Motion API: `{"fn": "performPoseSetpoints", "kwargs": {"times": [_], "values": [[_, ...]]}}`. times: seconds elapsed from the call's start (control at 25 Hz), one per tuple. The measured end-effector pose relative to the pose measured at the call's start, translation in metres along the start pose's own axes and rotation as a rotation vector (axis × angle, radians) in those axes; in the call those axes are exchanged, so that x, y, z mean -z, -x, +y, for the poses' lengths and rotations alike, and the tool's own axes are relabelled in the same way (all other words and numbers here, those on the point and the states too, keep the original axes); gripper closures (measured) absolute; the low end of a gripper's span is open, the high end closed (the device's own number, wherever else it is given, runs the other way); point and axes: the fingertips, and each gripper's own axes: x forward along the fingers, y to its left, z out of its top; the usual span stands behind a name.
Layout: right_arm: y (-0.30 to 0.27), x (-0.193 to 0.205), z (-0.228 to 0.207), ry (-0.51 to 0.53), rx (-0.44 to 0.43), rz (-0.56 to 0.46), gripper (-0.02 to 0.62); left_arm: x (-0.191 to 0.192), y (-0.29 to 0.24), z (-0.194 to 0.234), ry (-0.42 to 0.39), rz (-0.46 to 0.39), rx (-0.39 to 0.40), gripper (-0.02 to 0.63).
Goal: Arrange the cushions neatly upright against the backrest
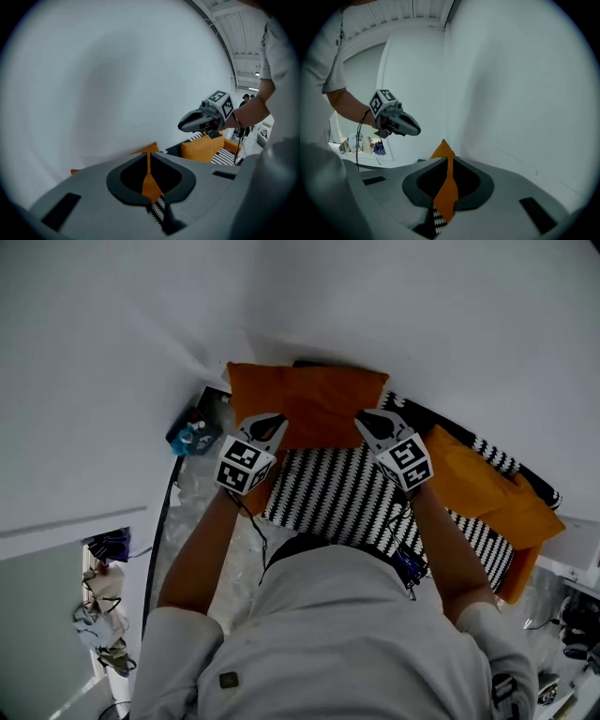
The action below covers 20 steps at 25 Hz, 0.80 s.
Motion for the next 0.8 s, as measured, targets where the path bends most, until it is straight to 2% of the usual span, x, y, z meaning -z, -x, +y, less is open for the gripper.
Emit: {"fn": "performPoseSetpoints", "kwargs": {"times": [0.32,0.52,0.8], "values": [[-0.059,0.026,-0.045,0.037,-0.019,0.113,0.453,0.023,-0.07,0.053,-0.093,0.141,0.089,0.511],[-0.09,0.049,-0.077,0.095,-0.024,0.214,0.411,0.03,-0.103,0.082,-0.174,0.23,0.115,0.439],[-0.138,0.091,-0.115,0.176,-0.077,0.373,0.357,0.044,-0.138,0.128,-0.247,0.341,0.16,0.379]]}}
